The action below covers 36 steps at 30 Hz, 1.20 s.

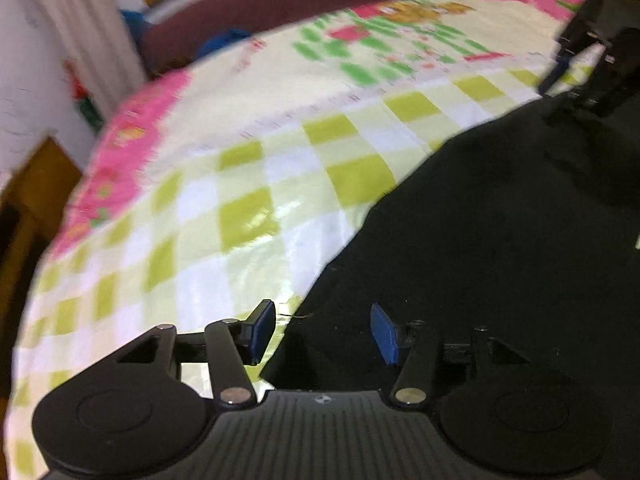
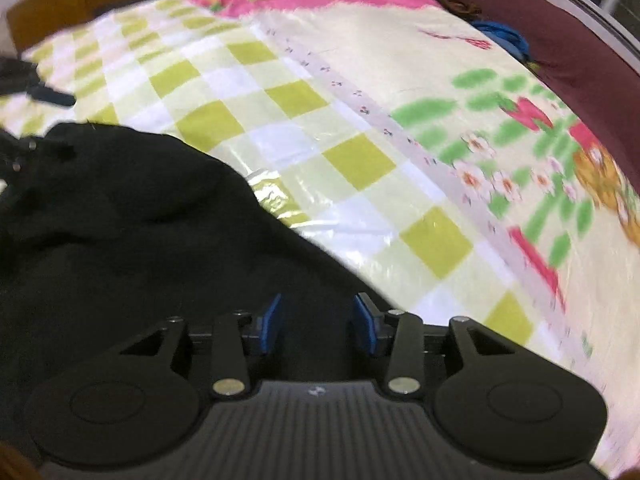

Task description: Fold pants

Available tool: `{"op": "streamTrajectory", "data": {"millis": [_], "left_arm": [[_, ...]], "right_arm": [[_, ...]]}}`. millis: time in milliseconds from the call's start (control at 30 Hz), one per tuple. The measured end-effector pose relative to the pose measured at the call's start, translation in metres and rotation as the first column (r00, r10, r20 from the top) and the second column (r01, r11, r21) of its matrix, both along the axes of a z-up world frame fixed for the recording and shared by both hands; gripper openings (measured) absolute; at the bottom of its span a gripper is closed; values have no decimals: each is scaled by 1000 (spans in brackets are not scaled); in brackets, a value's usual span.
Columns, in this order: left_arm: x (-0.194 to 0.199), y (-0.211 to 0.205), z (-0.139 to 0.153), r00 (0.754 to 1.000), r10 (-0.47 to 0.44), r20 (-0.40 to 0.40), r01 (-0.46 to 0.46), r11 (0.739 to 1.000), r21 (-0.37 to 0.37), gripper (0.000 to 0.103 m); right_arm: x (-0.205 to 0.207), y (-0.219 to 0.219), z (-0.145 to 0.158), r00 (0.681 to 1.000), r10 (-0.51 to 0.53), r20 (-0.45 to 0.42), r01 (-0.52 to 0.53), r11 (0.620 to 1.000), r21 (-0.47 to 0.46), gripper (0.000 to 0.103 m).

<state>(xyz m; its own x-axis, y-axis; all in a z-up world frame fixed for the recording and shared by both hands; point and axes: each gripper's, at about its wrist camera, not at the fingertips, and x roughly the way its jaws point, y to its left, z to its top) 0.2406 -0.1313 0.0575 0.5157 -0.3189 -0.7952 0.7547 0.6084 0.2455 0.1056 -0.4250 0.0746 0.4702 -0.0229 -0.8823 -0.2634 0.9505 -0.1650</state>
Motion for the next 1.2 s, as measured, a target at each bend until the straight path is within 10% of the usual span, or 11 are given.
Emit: {"op": "streamTrajectory", "data": {"millis": [400, 533, 600, 967, 1200], "left_arm": [[30, 7, -16, 978, -128, -163, 136, 990, 42, 72], [29, 6, -23, 981, -108, -160, 123, 989, 86, 71], [34, 4, -25, 979, -95, -179, 112, 990, 87, 55], [4, 15, 26, 986, -138, -92, 143, 988, 52, 27], [-107, 67, 90, 978, -202, -42, 202, 979, -11, 26]], "right_arm": [[60, 21, -47, 969, 137, -206, -152, 986, -62, 43], [57, 24, -52, 966, 138, -219, -150, 988, -42, 18], [54, 24, -48, 966, 135, -221, -146, 989, -35, 12], [0, 41, 25, 993, 81, -91, -83, 996, -26, 6], [-116, 78, 101, 997, 31, -70, -29, 999, 22, 6]]}}
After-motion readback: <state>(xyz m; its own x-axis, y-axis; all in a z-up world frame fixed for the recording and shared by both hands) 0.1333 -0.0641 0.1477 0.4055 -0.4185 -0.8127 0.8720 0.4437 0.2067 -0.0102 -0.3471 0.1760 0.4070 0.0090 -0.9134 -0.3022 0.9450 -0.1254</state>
